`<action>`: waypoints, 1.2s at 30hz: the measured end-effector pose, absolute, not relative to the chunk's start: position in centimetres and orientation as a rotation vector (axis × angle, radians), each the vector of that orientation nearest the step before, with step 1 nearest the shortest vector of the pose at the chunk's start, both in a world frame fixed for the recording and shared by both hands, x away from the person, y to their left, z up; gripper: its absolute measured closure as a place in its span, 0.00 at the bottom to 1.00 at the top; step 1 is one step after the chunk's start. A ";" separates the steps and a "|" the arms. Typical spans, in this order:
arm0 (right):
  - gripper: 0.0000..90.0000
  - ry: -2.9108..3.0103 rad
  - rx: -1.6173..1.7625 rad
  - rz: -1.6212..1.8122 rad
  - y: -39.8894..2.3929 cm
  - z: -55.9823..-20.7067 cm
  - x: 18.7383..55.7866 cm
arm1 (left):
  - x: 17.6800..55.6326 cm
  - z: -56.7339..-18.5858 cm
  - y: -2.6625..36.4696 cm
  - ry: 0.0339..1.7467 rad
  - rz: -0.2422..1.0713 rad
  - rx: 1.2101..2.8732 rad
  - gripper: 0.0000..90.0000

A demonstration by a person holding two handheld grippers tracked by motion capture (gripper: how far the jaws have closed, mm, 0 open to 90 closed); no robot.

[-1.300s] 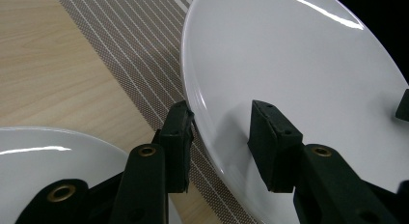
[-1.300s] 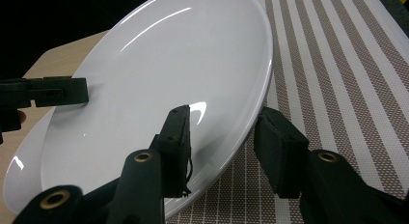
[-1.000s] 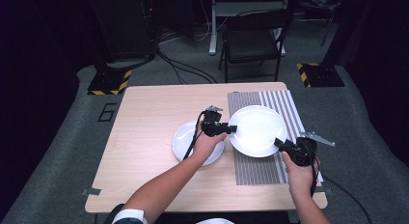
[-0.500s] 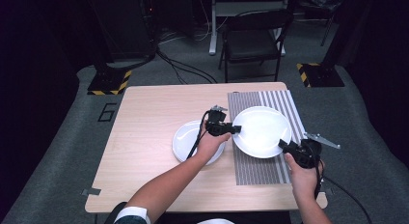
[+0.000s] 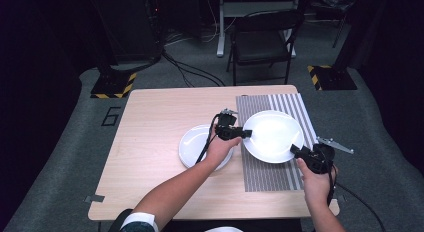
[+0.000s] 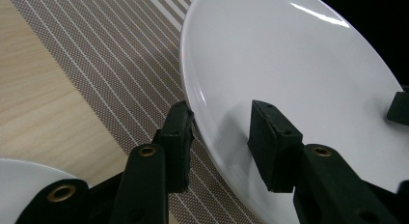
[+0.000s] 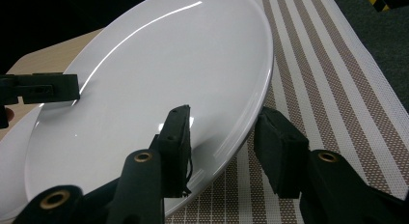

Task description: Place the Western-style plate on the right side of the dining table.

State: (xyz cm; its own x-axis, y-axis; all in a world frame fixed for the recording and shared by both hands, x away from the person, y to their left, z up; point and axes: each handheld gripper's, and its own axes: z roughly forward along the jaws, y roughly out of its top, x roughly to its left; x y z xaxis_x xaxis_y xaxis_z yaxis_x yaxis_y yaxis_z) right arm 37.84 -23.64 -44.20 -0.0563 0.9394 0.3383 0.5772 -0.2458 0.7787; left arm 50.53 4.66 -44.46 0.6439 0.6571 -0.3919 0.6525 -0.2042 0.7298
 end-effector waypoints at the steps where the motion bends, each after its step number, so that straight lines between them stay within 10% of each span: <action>1: 0.63 1.612 1.827 1.222 -23.7 -44.2 37.9 | 50.6 -44.5 4.6 1.034 0.007 1.902 0.67; 36: 0.63 1.594 1.844 1.204 -24.2 -43.7 42.2 | 53.9 -43.9 4.1 1.064 0.012 1.857 0.69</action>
